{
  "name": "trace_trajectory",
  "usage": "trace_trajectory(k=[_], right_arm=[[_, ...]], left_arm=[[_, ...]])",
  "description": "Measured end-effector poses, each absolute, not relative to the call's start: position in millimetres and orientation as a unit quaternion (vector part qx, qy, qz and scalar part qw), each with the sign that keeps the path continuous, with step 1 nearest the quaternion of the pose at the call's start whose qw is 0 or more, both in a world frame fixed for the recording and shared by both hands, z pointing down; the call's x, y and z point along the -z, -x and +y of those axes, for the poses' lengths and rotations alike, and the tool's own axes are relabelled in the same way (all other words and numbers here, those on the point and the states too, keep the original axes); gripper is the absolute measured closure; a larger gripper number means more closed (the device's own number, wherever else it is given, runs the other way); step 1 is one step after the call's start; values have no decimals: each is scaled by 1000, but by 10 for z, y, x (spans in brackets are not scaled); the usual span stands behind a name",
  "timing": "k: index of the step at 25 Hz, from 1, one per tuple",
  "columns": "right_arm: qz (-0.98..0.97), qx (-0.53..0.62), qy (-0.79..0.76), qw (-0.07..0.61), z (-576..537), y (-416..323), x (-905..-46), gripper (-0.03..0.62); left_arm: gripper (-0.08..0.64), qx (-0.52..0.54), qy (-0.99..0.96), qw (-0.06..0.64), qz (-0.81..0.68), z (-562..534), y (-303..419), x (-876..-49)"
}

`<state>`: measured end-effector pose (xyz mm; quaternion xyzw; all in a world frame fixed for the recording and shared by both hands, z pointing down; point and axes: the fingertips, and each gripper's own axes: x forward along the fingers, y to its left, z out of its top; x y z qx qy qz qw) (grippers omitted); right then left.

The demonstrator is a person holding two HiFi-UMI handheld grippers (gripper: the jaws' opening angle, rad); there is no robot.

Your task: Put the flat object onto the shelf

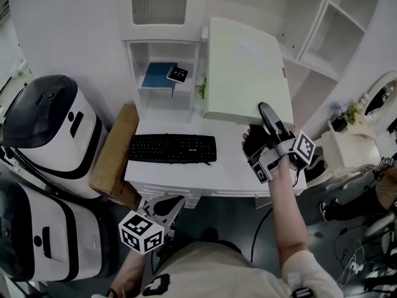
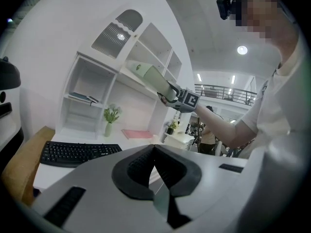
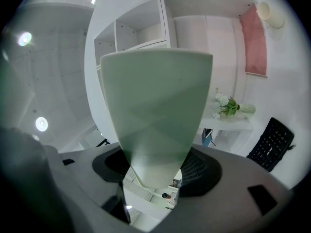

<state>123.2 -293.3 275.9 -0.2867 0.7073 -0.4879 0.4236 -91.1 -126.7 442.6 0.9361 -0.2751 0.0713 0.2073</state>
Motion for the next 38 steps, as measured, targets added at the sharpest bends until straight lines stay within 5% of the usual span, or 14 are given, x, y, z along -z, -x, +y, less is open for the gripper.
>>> trace_trajectory(k=[38], right_arm=[[692,514,291,414,-3658,-1145,-2559,296]], left_arm=[[546,-60,-922,229,-306,-1551,741,-4459]])
